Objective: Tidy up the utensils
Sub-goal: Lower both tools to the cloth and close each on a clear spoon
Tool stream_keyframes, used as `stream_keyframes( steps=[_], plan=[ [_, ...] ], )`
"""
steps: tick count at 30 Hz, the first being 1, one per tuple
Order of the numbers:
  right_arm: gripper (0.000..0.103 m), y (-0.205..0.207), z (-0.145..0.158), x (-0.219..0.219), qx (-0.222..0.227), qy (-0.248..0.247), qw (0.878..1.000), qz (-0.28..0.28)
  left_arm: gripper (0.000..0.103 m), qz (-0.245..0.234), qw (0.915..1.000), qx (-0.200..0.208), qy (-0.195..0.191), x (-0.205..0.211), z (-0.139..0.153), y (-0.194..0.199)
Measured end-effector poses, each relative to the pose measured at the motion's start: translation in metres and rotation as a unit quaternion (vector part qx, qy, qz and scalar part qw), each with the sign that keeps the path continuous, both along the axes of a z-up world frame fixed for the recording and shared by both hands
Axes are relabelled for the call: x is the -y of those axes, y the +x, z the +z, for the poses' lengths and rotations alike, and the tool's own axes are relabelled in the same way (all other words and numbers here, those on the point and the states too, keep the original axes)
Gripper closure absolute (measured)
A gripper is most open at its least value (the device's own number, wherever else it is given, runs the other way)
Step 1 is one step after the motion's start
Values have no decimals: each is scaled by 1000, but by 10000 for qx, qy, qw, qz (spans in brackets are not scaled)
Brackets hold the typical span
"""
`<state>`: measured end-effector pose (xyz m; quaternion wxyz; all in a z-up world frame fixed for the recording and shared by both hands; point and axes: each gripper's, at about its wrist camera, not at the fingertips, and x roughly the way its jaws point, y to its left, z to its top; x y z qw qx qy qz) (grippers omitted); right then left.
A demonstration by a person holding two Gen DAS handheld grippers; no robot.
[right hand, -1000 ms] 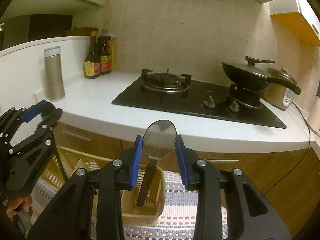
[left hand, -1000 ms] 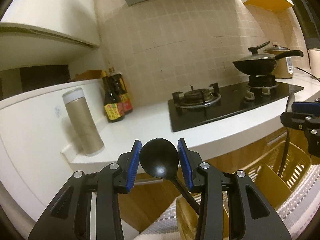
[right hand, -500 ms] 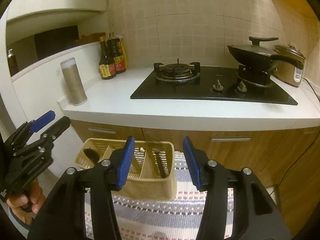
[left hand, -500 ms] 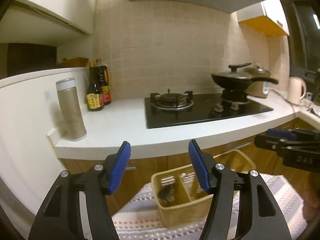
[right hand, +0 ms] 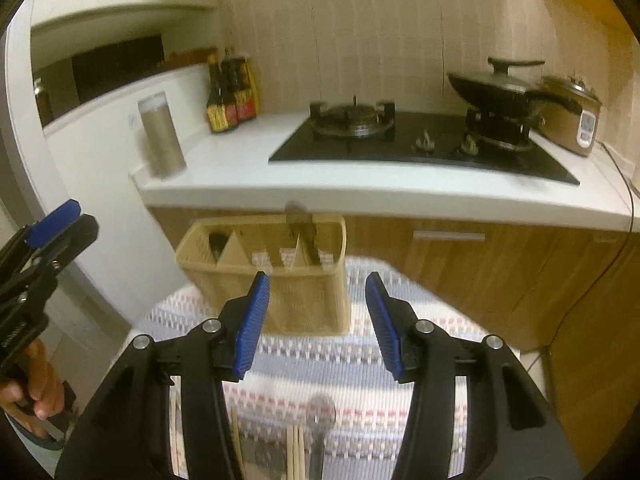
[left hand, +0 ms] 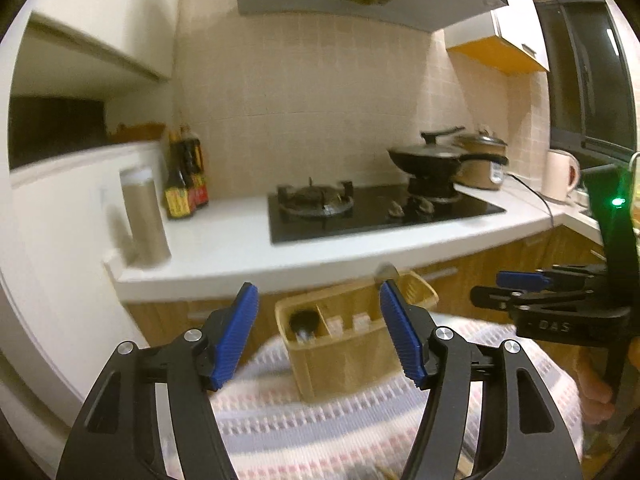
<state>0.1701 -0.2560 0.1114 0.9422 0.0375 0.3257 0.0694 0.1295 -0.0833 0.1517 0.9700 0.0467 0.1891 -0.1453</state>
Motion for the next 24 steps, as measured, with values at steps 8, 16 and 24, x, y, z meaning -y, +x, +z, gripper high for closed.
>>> stream_keyframes(
  steps=[8, 16, 24],
  plan=[
    [56, -2, -50, -10, -1100, -120, 9935, 272, 40, -271, 9894, -1426, 88, -9, -63, -5],
    [56, 22, -114, -2, -2426, 238, 9695, 236, 40, -559, 9520, -3008, 85, -12, -143, 17],
    [56, 42, -155, -4, -3048, 318, 9517, 170, 40, -426, 9348, -3527, -32, -14, -175, 35]
  ],
)
